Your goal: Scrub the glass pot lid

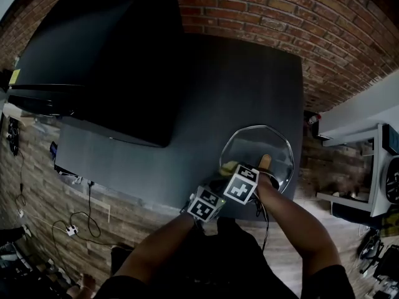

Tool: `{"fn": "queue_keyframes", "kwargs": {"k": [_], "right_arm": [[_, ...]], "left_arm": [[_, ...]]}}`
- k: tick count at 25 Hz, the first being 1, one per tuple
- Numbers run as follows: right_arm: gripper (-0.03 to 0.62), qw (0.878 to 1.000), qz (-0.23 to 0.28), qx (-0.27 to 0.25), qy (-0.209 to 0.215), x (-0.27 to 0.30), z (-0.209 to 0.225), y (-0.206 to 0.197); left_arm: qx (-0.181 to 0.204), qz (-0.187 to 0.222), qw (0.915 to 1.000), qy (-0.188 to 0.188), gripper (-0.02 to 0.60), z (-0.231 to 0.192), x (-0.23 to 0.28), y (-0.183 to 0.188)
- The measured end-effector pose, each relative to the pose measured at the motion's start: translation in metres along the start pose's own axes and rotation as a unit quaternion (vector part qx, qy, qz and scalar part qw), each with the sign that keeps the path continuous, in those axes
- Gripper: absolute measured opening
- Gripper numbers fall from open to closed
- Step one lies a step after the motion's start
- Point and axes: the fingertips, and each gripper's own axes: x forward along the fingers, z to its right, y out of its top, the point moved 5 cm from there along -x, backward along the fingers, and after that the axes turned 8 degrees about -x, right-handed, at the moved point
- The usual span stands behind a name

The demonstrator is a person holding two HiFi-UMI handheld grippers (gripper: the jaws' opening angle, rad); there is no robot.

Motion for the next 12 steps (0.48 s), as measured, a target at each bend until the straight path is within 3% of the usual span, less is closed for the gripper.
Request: {"fn": "queue_keyframes", "kwargs": {"k": [12], "right_arm": [[0.043, 0.994, 0.023, 0.092, 0.049, -0.011, 0.071, -0.011]], "left_arm": [[-0.006, 0.002, 0.9999, 0.012, 0.031, 0.001, 0.003, 0.0]]}}
